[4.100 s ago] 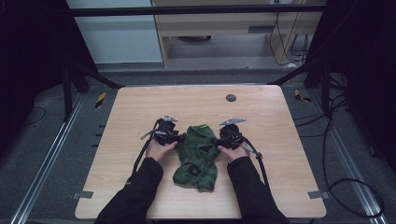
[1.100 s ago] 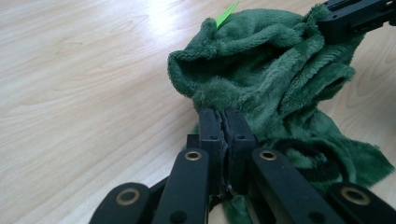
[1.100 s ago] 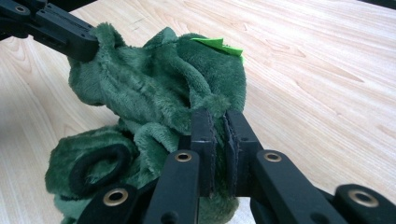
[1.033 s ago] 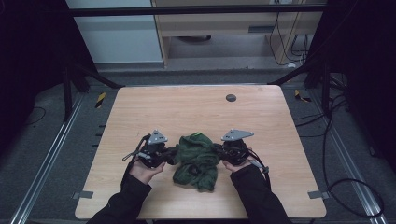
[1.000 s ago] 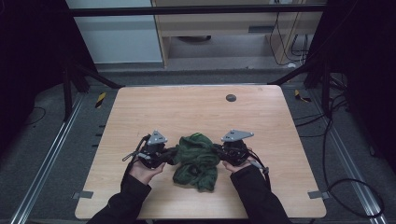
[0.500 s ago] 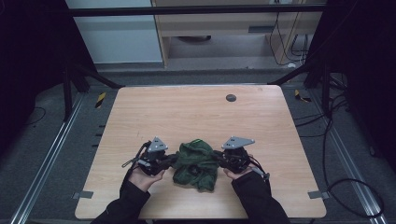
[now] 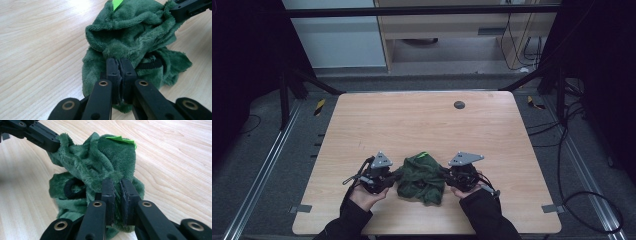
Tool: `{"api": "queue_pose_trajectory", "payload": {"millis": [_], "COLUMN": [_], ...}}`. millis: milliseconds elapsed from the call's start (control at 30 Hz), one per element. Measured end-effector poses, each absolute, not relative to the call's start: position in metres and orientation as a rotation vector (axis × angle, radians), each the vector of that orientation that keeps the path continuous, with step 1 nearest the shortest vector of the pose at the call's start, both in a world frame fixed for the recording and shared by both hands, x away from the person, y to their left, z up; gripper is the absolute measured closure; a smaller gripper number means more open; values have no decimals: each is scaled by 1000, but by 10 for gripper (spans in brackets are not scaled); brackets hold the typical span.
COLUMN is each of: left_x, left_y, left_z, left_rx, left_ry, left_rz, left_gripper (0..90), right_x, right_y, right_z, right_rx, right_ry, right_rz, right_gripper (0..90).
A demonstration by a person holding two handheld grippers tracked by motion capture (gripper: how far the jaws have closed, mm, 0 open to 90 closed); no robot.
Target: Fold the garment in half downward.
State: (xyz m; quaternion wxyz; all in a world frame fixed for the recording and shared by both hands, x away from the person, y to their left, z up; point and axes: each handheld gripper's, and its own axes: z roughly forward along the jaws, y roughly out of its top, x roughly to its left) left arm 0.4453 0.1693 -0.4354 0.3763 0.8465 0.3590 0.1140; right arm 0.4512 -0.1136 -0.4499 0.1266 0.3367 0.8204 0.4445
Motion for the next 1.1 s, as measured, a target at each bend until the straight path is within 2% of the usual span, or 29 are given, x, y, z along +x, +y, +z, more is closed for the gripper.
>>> {"api": "queue_pose_trajectory", "payload": {"millis": [1100], "left_x": [431], "left_y": [165], "left_z": [-463], "left_rx": [2274], "left_ry": [915], "left_rz": [227], "left_gripper": [877], "right_x": [434], "right_y": [-112], "right_z": [-477], "right_rx": [1024], "right_ry": [2494], "right_rz": [1258], "right_gripper": [781]}}
